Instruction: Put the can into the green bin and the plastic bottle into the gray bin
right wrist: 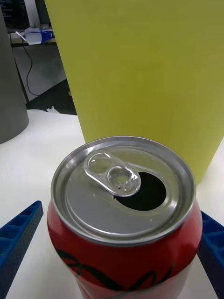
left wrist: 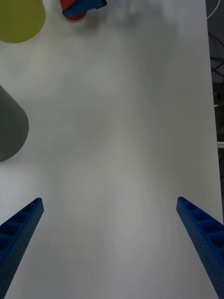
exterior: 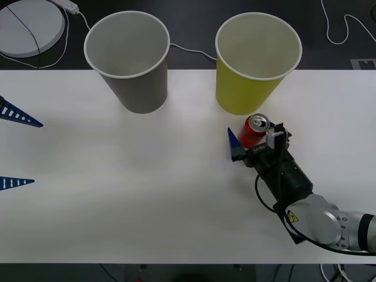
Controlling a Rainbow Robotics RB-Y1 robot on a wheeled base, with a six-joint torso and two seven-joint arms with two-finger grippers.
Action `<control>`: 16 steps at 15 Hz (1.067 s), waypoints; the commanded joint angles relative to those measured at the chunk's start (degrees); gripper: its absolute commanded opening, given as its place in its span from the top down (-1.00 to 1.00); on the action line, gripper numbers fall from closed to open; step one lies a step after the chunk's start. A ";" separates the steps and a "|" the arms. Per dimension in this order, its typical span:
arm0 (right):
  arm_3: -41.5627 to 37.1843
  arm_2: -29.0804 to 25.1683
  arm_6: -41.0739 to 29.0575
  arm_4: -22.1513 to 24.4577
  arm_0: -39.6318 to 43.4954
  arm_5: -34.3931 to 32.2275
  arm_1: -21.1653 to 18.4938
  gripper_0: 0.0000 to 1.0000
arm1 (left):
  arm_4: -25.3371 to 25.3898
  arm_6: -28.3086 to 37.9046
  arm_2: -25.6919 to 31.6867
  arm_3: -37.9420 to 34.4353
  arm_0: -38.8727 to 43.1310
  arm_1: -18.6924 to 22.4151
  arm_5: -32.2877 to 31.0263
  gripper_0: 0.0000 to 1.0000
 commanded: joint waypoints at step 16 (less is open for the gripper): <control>-17.74 -4.84 2.19 -0.45 3.92 -12.58 -13.53 1.00 | 0.00 0.00 0.00 0.00 0.00 0.00 0.00 -1.00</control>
